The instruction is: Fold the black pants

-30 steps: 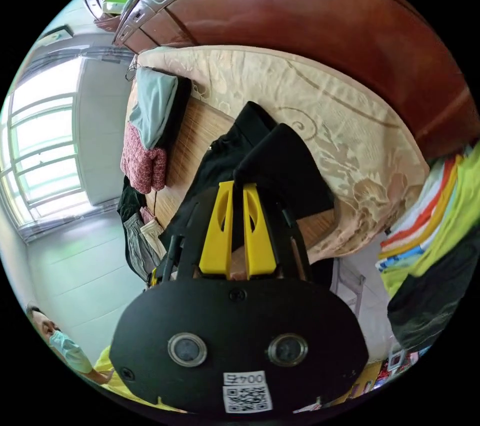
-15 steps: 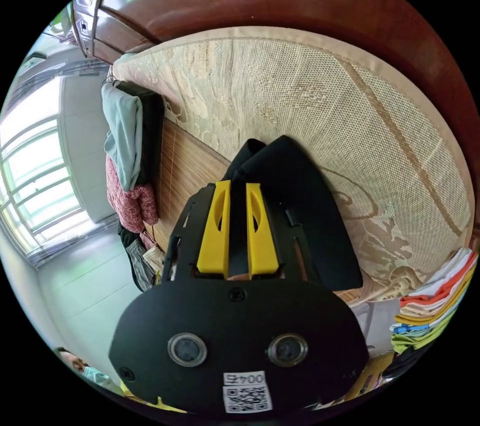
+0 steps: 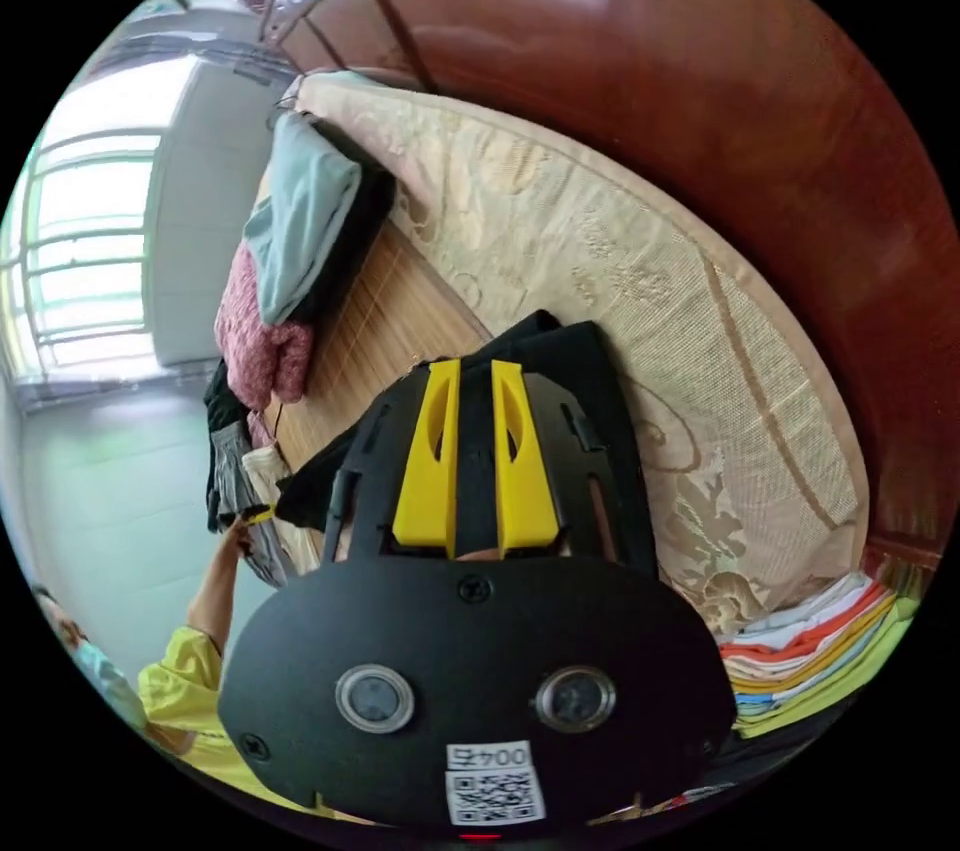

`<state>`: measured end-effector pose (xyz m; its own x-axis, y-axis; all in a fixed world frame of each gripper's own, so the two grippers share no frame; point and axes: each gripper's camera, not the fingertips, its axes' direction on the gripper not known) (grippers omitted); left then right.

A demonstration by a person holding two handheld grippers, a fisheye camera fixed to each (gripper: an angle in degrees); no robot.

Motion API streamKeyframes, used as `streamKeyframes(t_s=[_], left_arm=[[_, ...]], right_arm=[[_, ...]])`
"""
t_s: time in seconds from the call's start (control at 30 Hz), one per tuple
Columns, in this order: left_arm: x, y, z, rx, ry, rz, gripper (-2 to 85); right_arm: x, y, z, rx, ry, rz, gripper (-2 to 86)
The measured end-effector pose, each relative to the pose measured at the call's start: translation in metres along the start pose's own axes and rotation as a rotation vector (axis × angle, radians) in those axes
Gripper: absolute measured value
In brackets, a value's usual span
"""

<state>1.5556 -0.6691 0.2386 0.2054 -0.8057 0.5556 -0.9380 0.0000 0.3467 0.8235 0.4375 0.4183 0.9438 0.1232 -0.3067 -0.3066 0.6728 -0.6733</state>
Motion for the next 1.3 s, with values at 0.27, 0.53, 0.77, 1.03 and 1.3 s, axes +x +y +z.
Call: streamKeyframes(t_s=[0.27,0.53,0.77,1.03,1.3], left_arm=[[-0.108,0.07,0.022,0.221,0.257,-0.25,14.0],[-0.144,0.159,0.168,0.25,0.748,-0.337,16.1],[-0.16,0.165,0.219,0.416,0.927,-0.556,17.9],[-0.156,0.107,0.208,0.498,0.853,-0.58,17.7],[-0.154,0.09,0.231,0.437,0.79,-0.647,4.5]], right_arm=[[-0.001,0.142,0.029,-0.084,-0.238,-0.089,11.8],[-0.01,0.248,0.103,-0.068,-0.303,-0.036,15.1],[-0.015,0.252,0.152,-0.063,-0.469,0.092,19.2],[-0.048,0.244,0.185,-0.027,-0.534,0.115,17.1],[-0.08,0.221,0.204,-0.123,-0.413,0.141,7.3]])
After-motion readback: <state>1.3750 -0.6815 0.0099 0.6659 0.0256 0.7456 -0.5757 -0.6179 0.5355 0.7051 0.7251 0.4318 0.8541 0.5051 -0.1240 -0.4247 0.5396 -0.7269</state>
